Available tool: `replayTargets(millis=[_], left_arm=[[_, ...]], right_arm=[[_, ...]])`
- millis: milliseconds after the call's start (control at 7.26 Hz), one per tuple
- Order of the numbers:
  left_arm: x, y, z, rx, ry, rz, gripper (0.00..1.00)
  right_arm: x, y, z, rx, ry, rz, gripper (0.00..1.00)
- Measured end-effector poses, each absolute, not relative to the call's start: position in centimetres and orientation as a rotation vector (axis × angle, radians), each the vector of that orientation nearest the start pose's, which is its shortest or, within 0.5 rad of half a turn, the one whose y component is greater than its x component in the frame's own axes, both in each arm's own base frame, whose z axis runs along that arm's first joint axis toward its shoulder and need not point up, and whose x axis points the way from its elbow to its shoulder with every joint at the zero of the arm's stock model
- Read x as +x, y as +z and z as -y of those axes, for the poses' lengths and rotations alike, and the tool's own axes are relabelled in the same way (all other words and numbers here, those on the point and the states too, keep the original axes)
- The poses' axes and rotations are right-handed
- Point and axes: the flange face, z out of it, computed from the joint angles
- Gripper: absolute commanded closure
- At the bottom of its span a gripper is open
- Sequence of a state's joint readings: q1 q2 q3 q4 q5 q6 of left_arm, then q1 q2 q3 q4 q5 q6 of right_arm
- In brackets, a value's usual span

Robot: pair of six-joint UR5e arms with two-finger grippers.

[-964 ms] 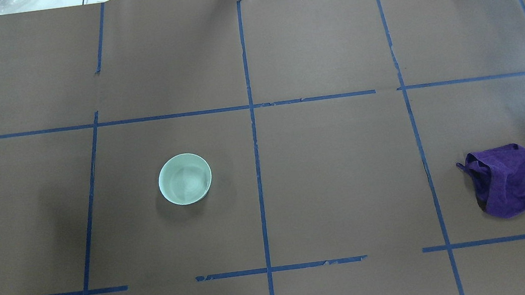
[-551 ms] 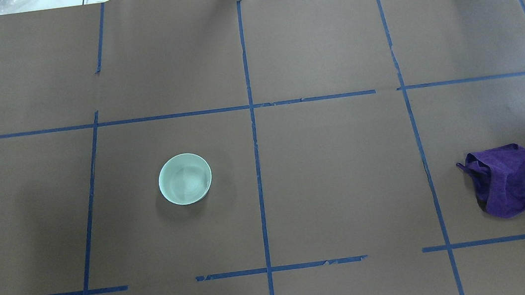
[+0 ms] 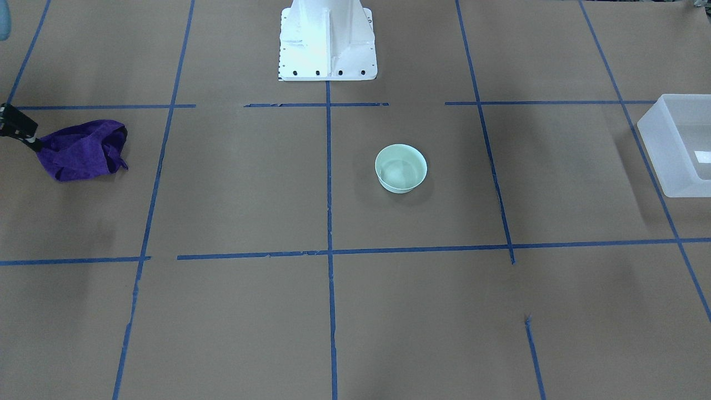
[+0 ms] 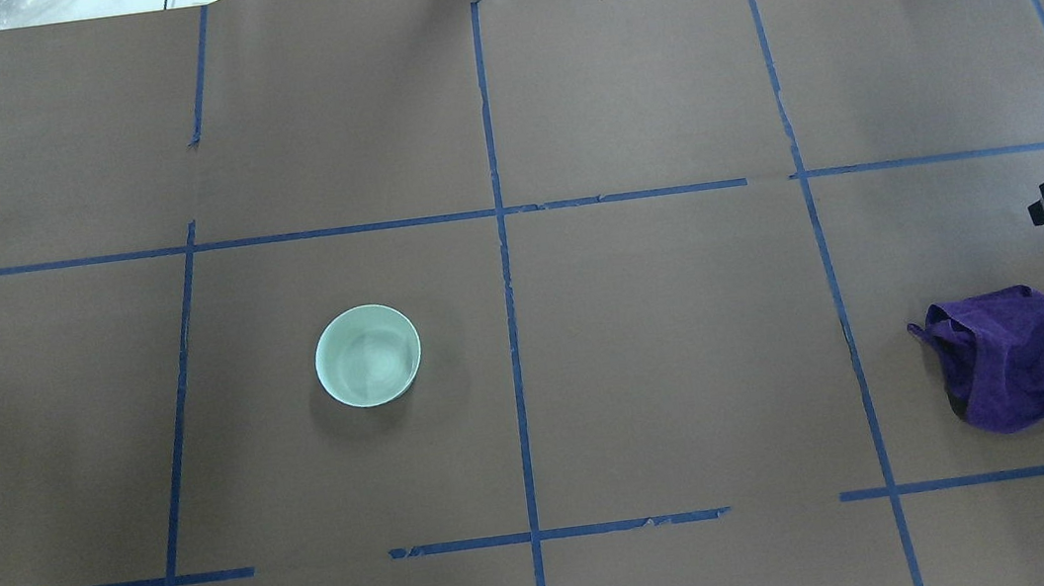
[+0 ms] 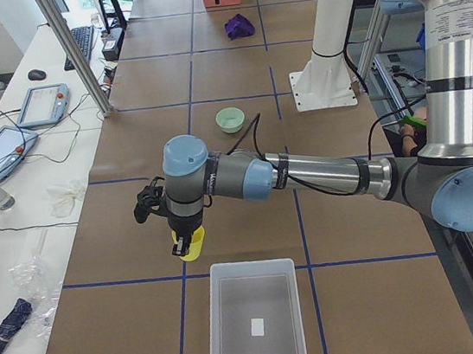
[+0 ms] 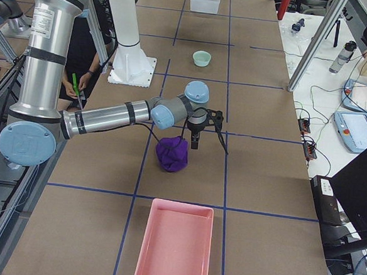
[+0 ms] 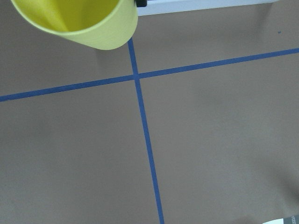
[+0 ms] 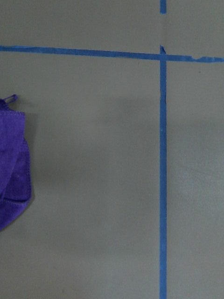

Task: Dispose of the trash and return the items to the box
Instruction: 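Lower the right gripper onto the purple cloth and grasp it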

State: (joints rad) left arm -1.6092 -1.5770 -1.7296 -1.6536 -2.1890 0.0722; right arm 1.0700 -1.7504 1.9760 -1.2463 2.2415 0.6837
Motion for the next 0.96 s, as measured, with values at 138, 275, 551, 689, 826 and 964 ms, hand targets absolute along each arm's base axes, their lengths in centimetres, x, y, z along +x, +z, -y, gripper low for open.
replayTargets(millis=[138, 275, 551, 689, 826, 964], left_arm=[[-10.7, 58.4, 50.1, 0.278, 0.116, -0.594, 1.00], [-11.4, 58.8, 49.9, 0.282, 0.122, -0.590, 1.00], [-12.0, 59.0, 49.8, 0.285, 0.120, -0.587, 1.00], [-12.2, 59.2, 49.8, 0.283, 0.115, -0.587, 1.00], [-12.5, 59.6, 49.7, 0.281, 0.114, -0.586, 1.00], [-12.8, 60.0, 49.6, 0.279, 0.119, -0.585, 1.00]], right_arm=[[-17.5, 51.0, 39.9, 0.074, -0.068, 0.818, 0.00], [-20.3, 51.0, 38.5, 0.072, -0.131, 0.801, 0.00], [-24.1, 51.4, 36.2, 0.057, -0.219, 0.776, 0.00], [-25.1, 51.8, 35.4, 0.048, -0.244, 0.762, 0.00], [-25.7, 52.5, 34.9, 0.041, -0.259, 0.743, 0.00], [-25.9, 53.3, 34.6, 0.033, -0.265, 0.726, 0.01]])
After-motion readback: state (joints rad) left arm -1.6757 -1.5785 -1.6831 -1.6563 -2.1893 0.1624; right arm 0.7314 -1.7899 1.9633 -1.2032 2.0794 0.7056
